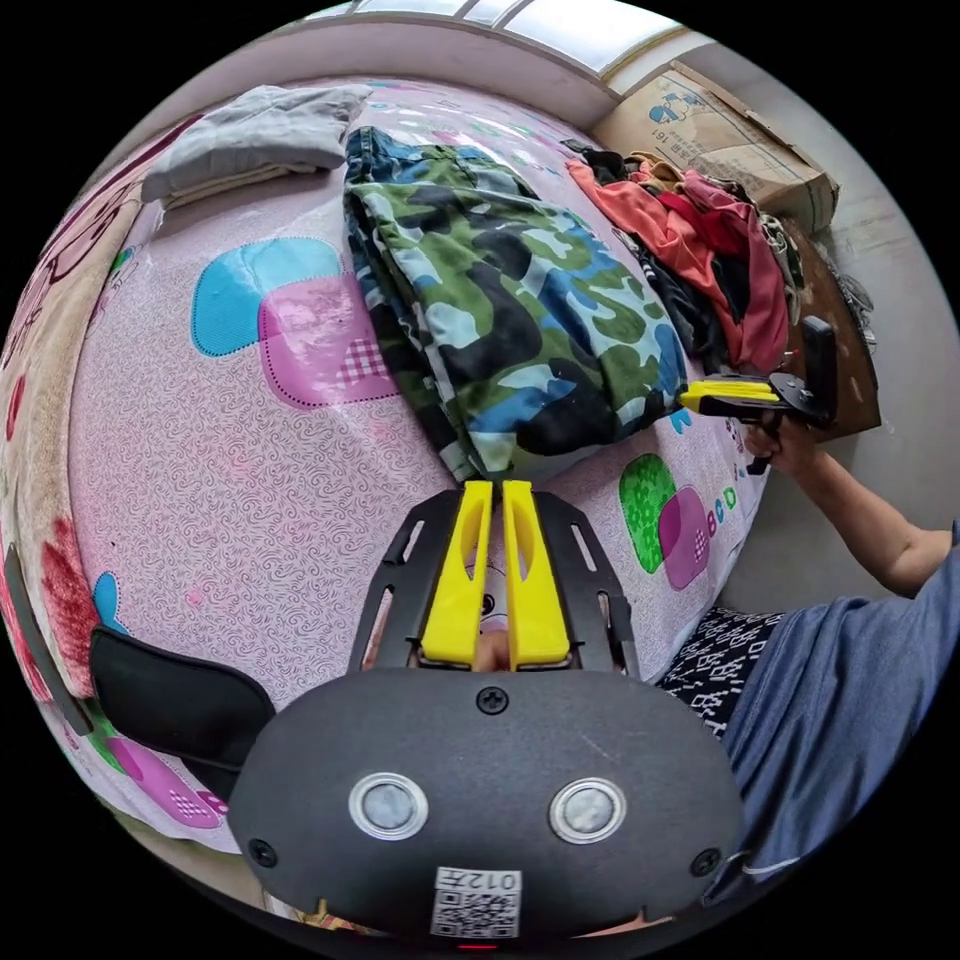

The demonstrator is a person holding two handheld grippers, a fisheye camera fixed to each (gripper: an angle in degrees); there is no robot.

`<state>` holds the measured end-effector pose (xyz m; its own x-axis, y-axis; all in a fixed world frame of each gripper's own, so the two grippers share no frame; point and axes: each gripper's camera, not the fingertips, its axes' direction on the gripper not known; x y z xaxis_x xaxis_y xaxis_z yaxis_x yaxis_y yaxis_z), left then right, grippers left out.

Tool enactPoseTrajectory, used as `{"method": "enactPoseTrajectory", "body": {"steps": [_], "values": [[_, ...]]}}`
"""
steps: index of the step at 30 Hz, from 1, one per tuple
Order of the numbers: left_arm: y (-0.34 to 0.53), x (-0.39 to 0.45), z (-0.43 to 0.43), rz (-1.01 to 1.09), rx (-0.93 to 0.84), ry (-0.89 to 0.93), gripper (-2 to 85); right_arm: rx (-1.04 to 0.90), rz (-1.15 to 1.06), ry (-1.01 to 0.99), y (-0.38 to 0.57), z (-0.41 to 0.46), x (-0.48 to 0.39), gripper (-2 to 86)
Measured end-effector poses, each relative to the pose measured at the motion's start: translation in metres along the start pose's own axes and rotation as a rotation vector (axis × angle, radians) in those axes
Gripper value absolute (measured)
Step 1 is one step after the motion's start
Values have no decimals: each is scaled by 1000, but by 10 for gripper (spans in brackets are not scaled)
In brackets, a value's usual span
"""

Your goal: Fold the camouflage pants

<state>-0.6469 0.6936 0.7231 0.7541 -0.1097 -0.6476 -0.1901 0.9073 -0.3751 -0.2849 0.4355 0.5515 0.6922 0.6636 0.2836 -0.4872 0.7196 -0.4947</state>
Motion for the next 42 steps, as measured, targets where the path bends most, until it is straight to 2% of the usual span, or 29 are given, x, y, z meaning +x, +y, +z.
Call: {"method": "enactPoseTrajectory", "body": {"steps": [4,7,10,11,14,21,24,29,31,36,42], "values": [[-10,-4,-63,51,97,170,1,-3,-84,-78,-28,-70,7,0],[-26,15,-105,184,94,155,-1,-76,-166,-98,-50,-102,5,-2],[-28,10,-79,163,-25,162,-1,-260,-142,-114,-45,-52,23,-3],[-23,-1,-57,106,-83,223,-1,-302,-86,-164,-36,-25,35,-3],[-3,-28,-9,-57,-167,343,-2,-339,-7,-226,-11,27,50,-3],[-7,-30,19,-83,-229,341,1,-356,27,-216,-1,57,64,1],[-13,-27,3,-61,-196,252,4,-353,-37,-62,-5,36,64,6],[-62,-11,-65,9,58,23,16,-127,-87,-33,-62,-4,77,56],[-98,-12,-71,25,106,7,31,-62,-101,-30,-92,1,85,76],[-207,3,-38,227,33,-117,70,3,-169,-18,-166,28,104,97],[-285,23,33,493,-265,-142,105,-163,-273,-61,-210,82,124,114]]}}
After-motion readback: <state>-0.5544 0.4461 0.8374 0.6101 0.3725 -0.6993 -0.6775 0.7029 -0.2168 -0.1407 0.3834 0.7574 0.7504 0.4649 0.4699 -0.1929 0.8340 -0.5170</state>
